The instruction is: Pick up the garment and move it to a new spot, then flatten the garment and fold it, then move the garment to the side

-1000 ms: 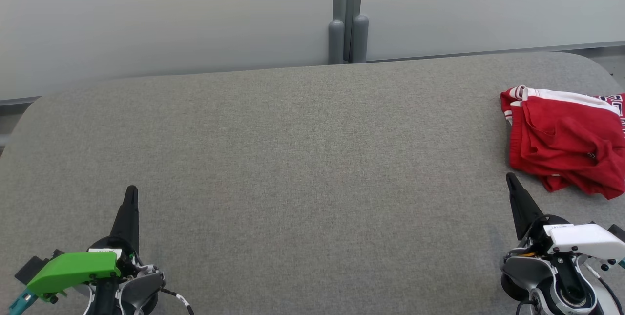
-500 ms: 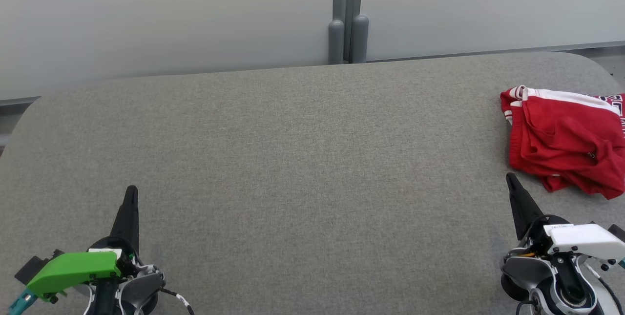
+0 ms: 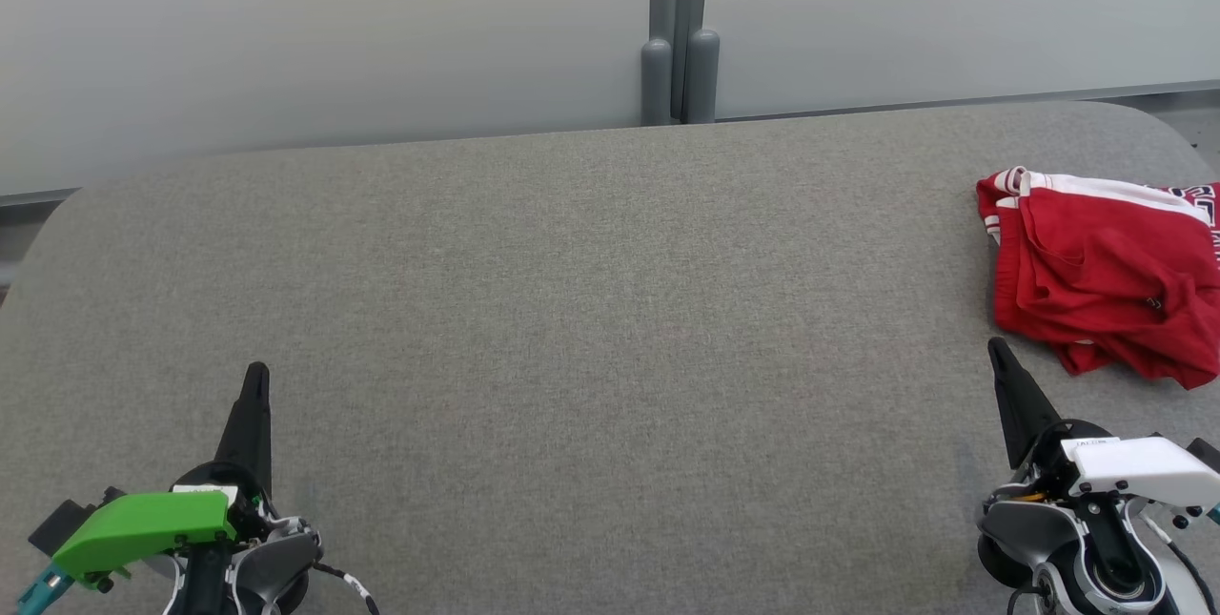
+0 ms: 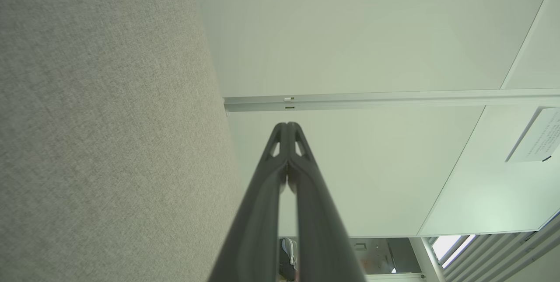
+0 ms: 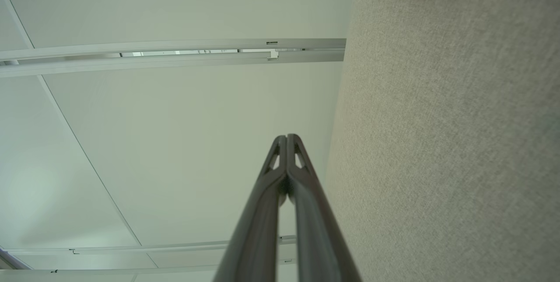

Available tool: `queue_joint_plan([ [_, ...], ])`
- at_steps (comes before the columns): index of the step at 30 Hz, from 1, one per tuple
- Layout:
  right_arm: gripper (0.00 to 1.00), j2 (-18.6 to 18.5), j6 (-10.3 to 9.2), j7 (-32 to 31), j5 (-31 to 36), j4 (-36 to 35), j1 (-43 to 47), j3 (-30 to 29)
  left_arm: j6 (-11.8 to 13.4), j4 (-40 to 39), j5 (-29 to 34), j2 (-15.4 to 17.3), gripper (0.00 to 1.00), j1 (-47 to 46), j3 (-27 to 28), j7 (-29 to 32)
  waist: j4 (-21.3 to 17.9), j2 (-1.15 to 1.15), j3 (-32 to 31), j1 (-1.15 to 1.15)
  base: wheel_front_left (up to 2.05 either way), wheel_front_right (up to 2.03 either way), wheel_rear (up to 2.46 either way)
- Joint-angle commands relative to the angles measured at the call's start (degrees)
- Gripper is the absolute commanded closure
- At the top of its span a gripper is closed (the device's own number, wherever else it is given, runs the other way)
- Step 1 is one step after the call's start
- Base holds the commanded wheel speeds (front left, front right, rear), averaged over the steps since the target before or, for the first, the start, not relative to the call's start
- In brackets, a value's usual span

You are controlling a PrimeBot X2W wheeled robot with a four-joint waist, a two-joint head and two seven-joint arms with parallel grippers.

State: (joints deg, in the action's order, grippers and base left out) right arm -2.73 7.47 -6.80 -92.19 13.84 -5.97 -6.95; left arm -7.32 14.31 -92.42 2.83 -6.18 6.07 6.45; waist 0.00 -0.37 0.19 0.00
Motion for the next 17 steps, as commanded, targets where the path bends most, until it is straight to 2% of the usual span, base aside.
queue_joint_plan([
  [1,1.0,-0.3,0.04,-0.1,-0.4,0.1,-0.3,0.0,-0.3,-0.2,0.0,0.0,1.0,-0.6,0.2,0.0,0.0,0.37,0.0,0.0,0.0,0.0,0.0],
  [17,1.0,-0.3,0.04,-0.1,-0.4,0.1,-0.3,0.0,-0.3,-0.2,0.0,0.0,1.0,-0.6,0.2,0.0,0.0,0.37,0.0,0.0,0.0,0.0,0.0],
])
